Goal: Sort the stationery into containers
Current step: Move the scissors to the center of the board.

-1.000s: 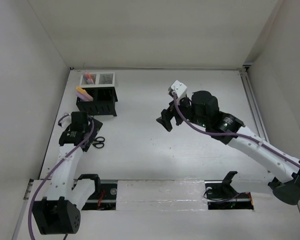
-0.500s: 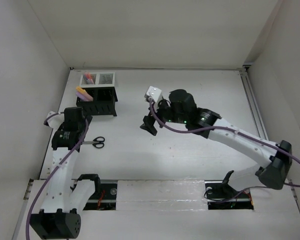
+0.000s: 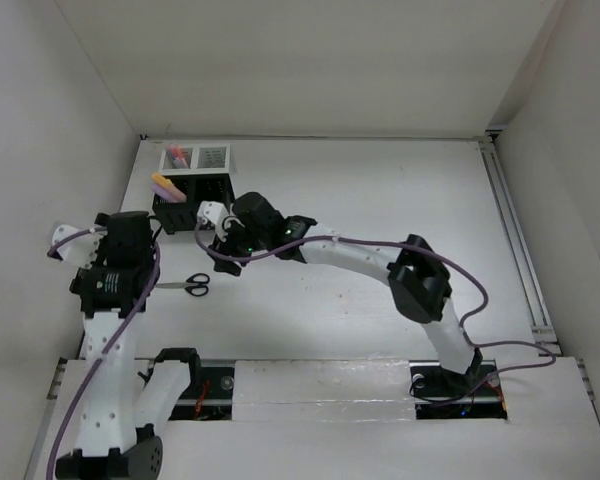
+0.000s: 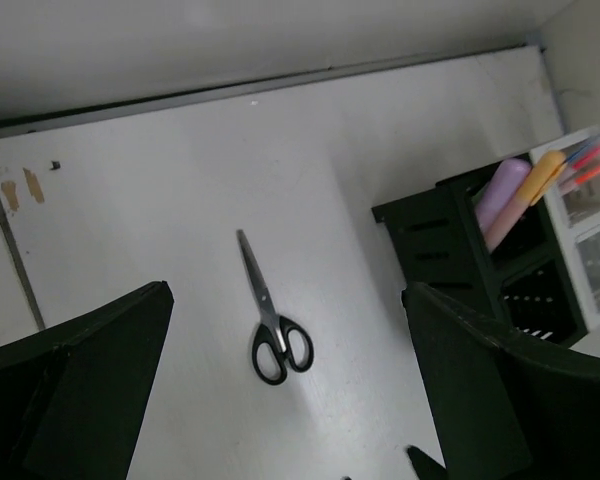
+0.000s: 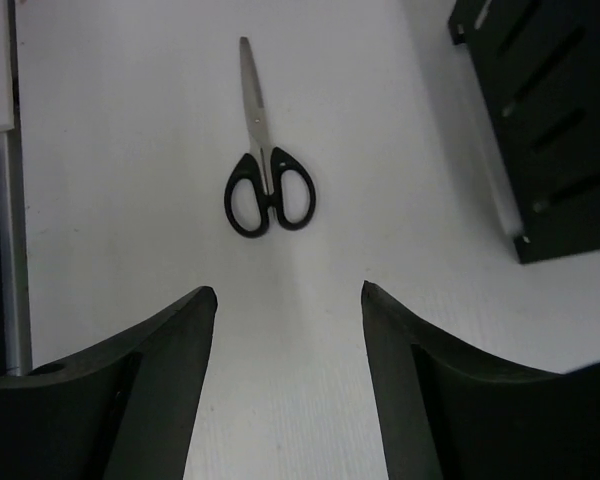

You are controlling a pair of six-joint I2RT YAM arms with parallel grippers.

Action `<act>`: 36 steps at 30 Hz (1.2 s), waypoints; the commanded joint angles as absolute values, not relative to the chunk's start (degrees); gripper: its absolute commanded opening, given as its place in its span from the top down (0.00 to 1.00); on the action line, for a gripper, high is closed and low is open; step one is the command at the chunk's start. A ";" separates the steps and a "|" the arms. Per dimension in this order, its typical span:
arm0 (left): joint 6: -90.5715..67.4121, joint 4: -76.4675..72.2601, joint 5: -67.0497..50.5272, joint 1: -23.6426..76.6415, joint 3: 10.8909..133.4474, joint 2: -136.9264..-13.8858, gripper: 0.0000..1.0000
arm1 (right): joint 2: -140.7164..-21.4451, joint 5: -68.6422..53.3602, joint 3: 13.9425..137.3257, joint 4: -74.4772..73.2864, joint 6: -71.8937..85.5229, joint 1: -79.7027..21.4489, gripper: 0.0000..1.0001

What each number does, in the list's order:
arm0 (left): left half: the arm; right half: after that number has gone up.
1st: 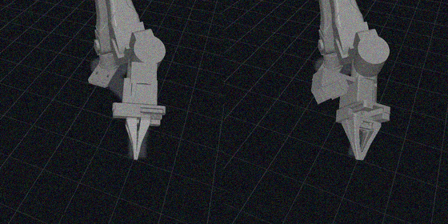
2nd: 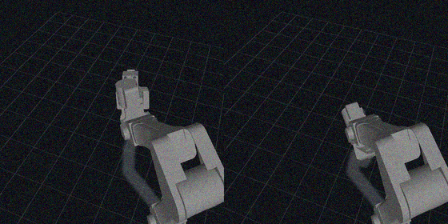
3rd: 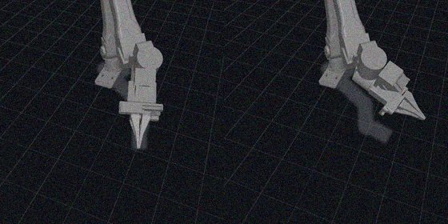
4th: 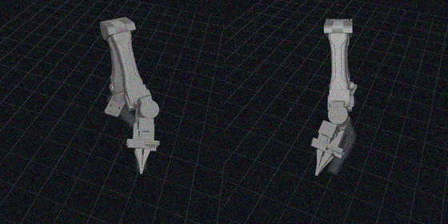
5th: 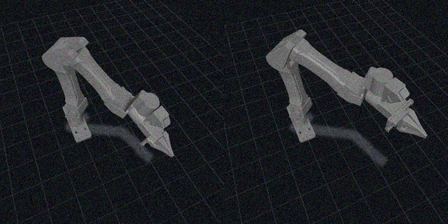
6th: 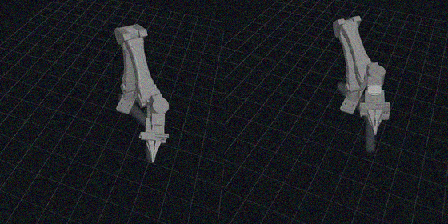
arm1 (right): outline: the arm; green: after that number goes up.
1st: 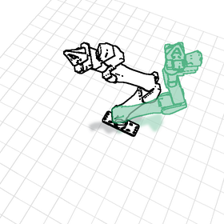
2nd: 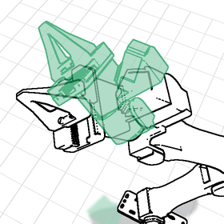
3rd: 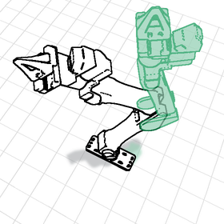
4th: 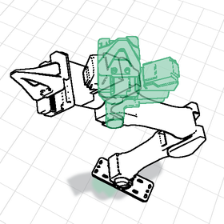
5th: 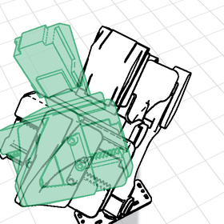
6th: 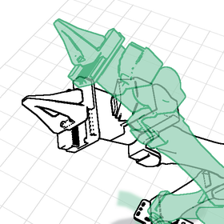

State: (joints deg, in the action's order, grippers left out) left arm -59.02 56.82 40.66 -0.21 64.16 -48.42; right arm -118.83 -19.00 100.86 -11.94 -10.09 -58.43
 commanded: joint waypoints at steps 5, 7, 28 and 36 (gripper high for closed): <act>-54.07 48.80 45.36 -0.35 59.52 -31.13 0.00 | -129.37 -18.12 113.37 -10.37 -10.99 -63.28 0.41; -52.39 46.16 44.65 -0.35 58.97 -26.57 0.00 | -131.91 -18.11 115.66 -9.76 -10.12 -63.28 0.46; -48.34 42.45 39.90 -0.35 57.22 -24.88 0.00 | -142.03 -13.10 123.66 -8.18 -4.75 -63.28 0.64; -47.72 41.40 38.85 -0.35 56.69 -24.87 0.00 | -144.92 -13.10 124.80 -8.78 -4.75 -63.28 0.65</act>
